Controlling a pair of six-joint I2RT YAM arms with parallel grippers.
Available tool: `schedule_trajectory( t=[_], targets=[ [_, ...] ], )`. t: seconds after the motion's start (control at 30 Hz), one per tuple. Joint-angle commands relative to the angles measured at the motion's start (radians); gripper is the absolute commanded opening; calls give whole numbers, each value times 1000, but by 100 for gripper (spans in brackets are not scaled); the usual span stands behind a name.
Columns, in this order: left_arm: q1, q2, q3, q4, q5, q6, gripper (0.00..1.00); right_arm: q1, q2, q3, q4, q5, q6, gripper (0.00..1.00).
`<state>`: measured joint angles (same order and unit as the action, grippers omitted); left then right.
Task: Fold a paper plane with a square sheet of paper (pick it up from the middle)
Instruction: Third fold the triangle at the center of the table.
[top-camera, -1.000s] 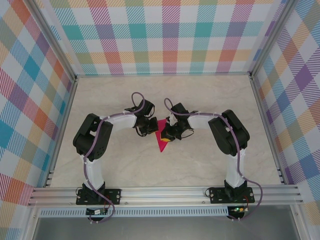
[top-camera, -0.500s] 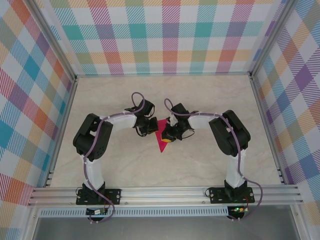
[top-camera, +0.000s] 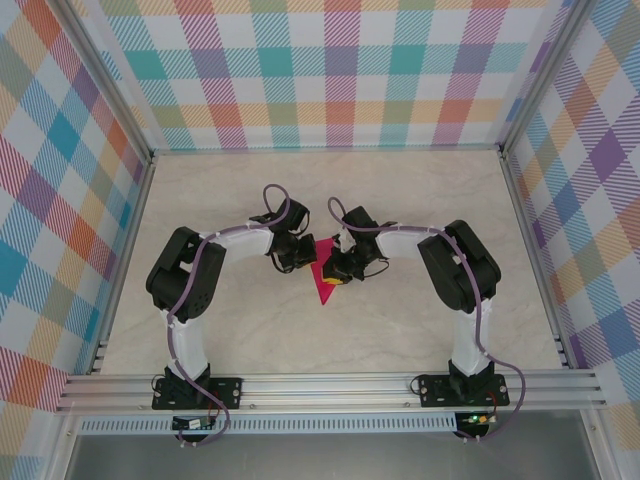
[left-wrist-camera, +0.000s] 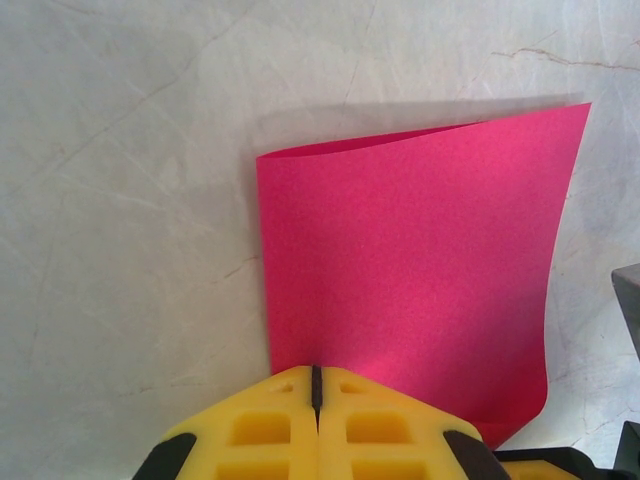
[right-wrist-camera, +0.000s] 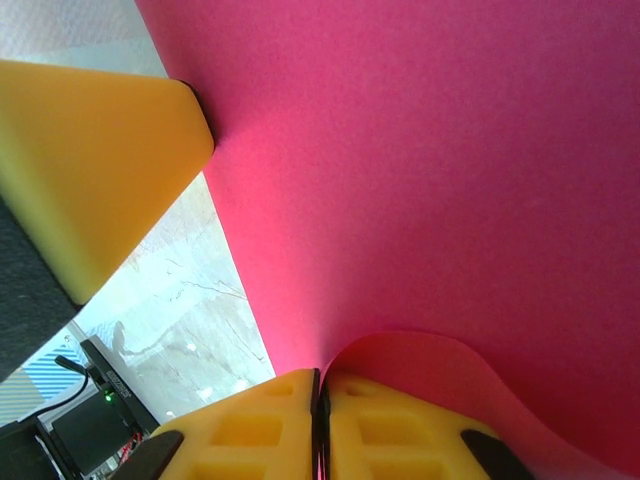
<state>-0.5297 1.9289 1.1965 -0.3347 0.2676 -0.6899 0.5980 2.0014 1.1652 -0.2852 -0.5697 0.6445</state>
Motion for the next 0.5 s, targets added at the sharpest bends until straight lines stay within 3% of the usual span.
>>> schedule_trajectory(
  t=[0.0,0.27,0.47],
  targets=[
    [-3,-4,32,-76,-16,15,4,8,29,-1,-57,32,-25,18],
    [44,-121,16,-120,-111,-30,10,8,34,-7,-62,47,-25,33],
    [62,-168,-29,-97,-80,-38,11,8,29,-16,-44,41,-22,40]
  ],
)
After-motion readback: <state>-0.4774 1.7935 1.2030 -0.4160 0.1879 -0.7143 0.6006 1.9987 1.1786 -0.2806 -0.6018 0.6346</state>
